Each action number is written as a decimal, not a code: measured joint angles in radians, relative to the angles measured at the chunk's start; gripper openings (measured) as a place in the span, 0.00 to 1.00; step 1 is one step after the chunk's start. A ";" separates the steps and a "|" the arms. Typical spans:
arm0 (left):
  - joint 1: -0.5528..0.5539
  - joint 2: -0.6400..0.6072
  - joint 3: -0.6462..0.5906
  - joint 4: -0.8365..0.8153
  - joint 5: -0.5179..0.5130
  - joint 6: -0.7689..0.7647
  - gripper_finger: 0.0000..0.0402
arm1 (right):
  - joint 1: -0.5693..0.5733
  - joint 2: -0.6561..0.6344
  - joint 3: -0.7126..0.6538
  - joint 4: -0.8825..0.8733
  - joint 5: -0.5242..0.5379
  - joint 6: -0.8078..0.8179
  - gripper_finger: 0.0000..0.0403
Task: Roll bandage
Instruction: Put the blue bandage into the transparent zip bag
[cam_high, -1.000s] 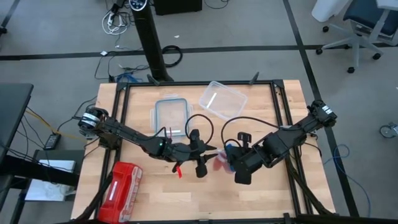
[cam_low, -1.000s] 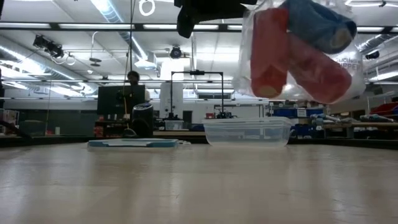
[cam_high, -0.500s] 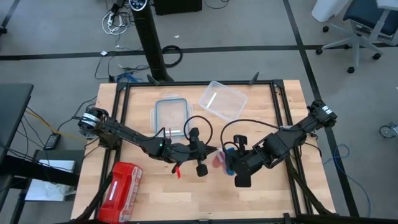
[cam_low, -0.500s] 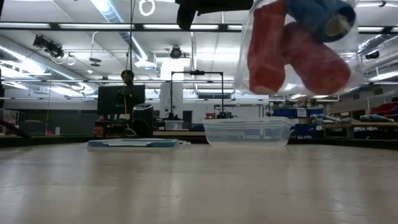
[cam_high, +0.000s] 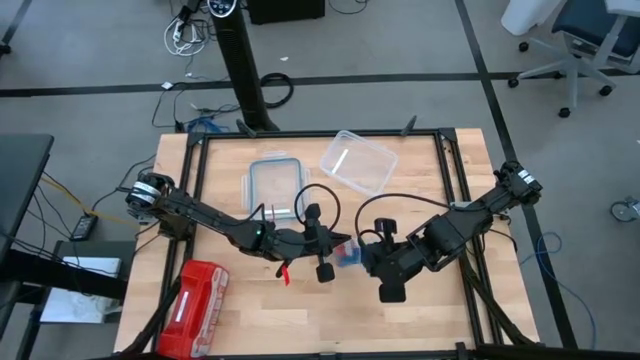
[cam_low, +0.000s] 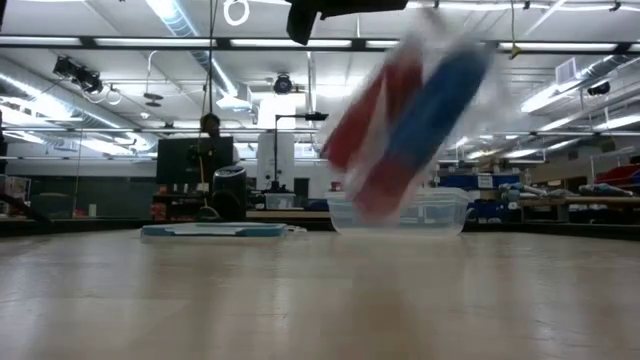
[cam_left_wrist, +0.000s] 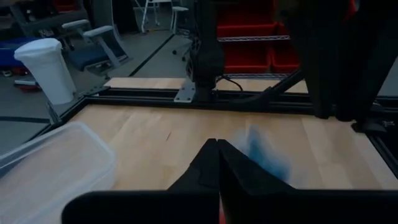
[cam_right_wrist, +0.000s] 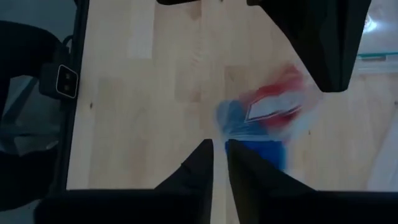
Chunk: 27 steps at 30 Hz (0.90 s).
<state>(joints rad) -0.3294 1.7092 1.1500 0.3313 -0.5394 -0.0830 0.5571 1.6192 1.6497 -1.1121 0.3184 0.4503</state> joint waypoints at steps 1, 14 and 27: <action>0.000 0.000 0.000 0.000 0.003 0.000 0.00 | 0.000 0.000 0.000 -0.003 0.000 -0.001 0.10; 0.000 0.000 0.000 -0.069 0.175 -0.047 0.01 | 0.006 -0.004 -0.072 -0.245 0.098 0.265 0.12; -0.020 0.015 0.000 -0.171 0.239 -0.131 0.08 | 0.081 -0.003 -0.573 0.331 0.187 0.295 0.16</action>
<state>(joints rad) -0.3493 1.7238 1.1500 0.1603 -0.3008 -0.2142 0.6384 1.6165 1.0768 -0.7816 0.5052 0.7456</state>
